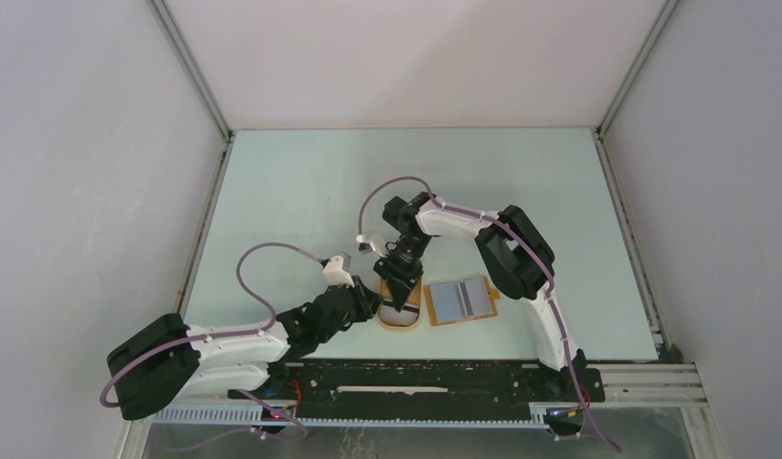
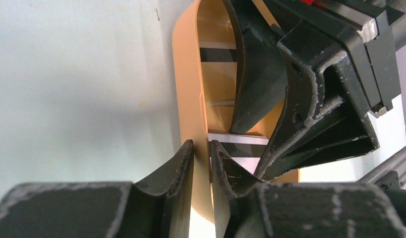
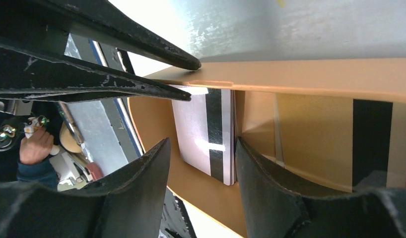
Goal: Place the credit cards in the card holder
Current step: Pick up the credit card from the storage box.
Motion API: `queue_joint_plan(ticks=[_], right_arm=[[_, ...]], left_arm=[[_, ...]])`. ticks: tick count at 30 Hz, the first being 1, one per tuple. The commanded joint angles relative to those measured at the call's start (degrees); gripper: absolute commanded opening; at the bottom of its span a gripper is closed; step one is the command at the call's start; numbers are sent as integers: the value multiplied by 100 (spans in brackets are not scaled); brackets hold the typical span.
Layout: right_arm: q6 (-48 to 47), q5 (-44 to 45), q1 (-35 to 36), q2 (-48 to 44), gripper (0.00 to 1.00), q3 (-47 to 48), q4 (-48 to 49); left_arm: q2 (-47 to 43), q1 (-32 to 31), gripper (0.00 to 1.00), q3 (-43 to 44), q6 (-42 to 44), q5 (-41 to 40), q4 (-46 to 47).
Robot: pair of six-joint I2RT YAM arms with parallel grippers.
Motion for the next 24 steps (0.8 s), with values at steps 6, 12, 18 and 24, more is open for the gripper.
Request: queue_joint_plan(ticks=[6, 12, 18, 24], right_arm=[[-24, -789, -1, 153, 59, 202, -319], [20, -1091, -82, 154, 59, 214, -361], [105, -1262, -117, 162, 59, 222, -363], [195, -1416, -175, 189, 59, 205, -346]], left_arm=[[175, 31, 20, 386, 127, -155, -199], [151, 31, 19, 373, 79, -196, -199], [114, 31, 18, 368, 49, -214, -209], [67, 31, 18, 367, 30, -200, -210]])
